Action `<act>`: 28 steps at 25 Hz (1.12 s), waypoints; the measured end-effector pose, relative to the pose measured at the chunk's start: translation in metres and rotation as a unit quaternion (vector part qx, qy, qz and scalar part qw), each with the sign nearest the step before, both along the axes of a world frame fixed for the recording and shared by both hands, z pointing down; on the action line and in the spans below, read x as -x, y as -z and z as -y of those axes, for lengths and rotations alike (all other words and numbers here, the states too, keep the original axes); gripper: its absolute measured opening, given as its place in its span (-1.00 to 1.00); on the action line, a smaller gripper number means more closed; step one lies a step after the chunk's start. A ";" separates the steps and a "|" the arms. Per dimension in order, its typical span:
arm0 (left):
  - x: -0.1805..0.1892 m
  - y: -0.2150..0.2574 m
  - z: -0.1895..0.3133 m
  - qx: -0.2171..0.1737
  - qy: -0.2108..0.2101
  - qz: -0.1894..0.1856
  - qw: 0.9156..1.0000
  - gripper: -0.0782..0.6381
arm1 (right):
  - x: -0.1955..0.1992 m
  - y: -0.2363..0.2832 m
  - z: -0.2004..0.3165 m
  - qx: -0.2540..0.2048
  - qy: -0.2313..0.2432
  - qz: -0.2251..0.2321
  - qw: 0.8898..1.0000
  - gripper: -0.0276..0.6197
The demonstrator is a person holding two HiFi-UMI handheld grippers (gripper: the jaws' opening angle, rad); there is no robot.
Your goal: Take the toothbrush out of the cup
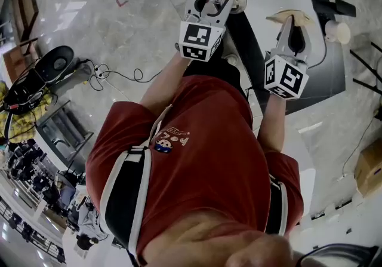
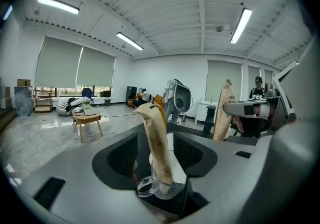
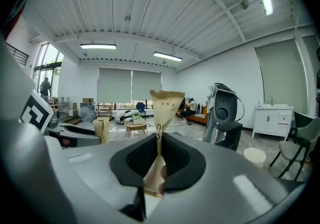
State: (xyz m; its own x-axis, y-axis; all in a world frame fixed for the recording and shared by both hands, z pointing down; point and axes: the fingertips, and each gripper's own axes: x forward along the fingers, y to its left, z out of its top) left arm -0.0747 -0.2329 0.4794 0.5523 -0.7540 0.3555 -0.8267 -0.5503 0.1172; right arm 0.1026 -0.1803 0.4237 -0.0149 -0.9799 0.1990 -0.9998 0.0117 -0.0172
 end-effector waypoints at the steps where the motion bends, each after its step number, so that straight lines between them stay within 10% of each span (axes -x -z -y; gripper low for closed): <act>1: 0.000 -0.002 0.002 0.001 0.000 0.003 1.000 -0.20 | 0.000 -0.001 0.003 0.002 0.000 0.000 1.000 -0.81; 28: -0.012 0.019 0.009 -0.047 0.001 0.014 0.999 -0.58 | -0.002 -0.002 0.016 0.002 -0.002 0.007 1.000 -0.81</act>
State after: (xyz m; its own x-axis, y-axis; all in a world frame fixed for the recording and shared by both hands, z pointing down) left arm -0.0629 -0.2422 0.4603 0.5421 -0.7855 0.2985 -0.8297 -0.5567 0.0417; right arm 0.1047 -0.1959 0.4257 -0.0133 -0.9791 0.2030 -0.9995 0.0070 -0.0316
